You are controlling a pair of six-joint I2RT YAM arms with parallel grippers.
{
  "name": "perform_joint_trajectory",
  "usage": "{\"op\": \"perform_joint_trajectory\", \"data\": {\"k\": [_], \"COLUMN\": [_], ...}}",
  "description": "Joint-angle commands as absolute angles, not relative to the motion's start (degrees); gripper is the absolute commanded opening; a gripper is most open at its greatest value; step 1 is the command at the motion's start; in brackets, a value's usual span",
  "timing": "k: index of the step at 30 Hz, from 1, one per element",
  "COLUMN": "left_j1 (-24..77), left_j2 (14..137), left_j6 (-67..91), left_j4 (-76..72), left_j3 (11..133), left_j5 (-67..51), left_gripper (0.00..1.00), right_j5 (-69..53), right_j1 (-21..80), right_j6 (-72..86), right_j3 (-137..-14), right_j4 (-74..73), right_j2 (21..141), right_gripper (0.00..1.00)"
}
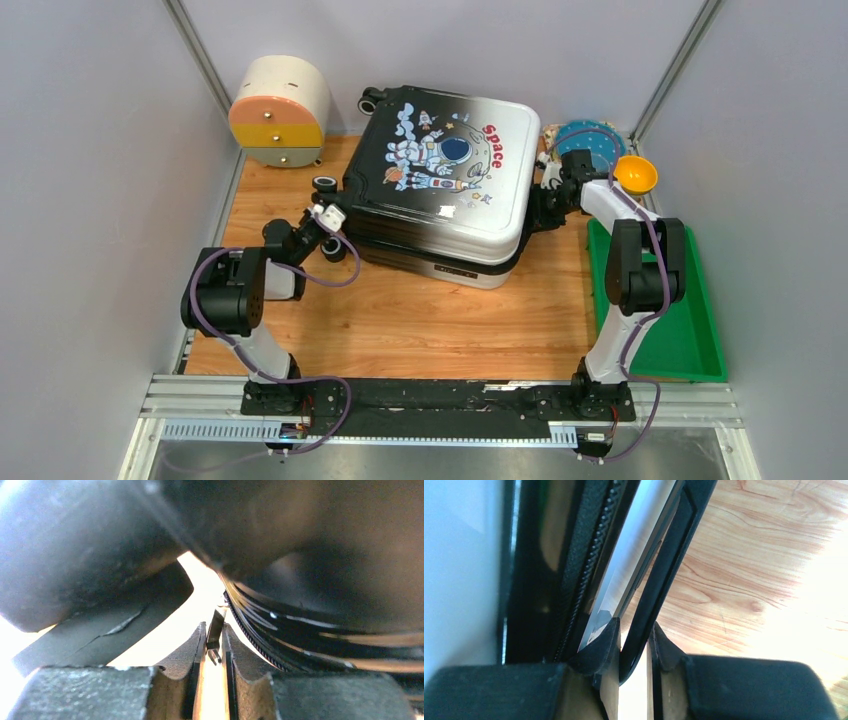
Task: Open, take out, and arrange the luggage
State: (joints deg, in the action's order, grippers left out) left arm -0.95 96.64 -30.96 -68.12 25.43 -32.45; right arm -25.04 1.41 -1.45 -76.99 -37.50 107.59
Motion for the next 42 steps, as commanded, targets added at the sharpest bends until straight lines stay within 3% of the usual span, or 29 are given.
{"op": "perform_joint_trajectory", "data": {"k": [1,2,7,8,11,13,16,20,24,27,30,36,42], "left_j1": [-1.23,-1.23,-4.91,-5.7,-9.75,-12.03,-14.14,-15.82,-15.82,-15.82,-15.91,-15.64,-10.73], "left_j2": [95.28,93.19,82.2,77.31,68.51,64.53,58.37,54.93,58.53,61.43,63.71,79.52,87.88], "left_j6": [-33.22,-33.83,-36.57,-36.56,-36.82,-40.32,-43.32,-42.1,-35.96,-24.42,-13.49,-7.57,-15.18], "left_j4": [-74.72,-73.23,-59.89,-55.42,-37.57,-24.13,-8.04,9.19,29.11,27.81,18.41,18.81,18.36], "left_j3": [26.38,25.76,18.02,17.76,17.67,18.45,20.47,27.14,43.97,52.09,56.31,73.17,79.87], "left_j5": [-28.83,-29.52,-36.81,-39.18,-45.58,-48.94,-53.34,-57.73,-63.0,-62.5,-55.3,-44.39,-38.94], "left_gripper": [0.27,0.36,0.55,0.66,0.71,0.71,0.72,0.61,0.56,0.56,0.55,0.51,0.53], "right_j5": [-20.57,-20.83,-21.18,-21.27,-21.62,-21.97,-21.45,-20.74,-20.04,-19.42,-19.69,-23.11,-30.05], "right_j1": [1.58,1.58,1.58,1.58,1.58,1.58,1.5,1.41,0.88,0.53,-1.84,-2.29,-1.93], "right_j6": [-17.93,-17.76,-17.58,-17.49,-17.14,-16.88,-16.35,-14.6,-13.19,-11.96,-10.29,-10.28,-13.7], "right_j3": [-77.78,-77.87,-78.49,-78.66,-79.19,-79.63,-80.51,-83.05,-84.37,-85.34,-86.66,-84.65,-71.05], "right_j4": [-41.13,-41.22,-41.66,-41.66,-41.92,-42.62,-43.07,-45.43,-47.45,-48.77,-49.74,-52.29,-53.17], "right_j2": [107.4,107.58,106.79,106.44,105.82,105.3,104.07,102.31,98.88,96.42,93.87,86.16,74.02], "right_gripper": [0.0,0.0,0.0,0.0,0.0,0.0,0.12,0.36,0.54,0.63,0.66,0.67,0.65]}}
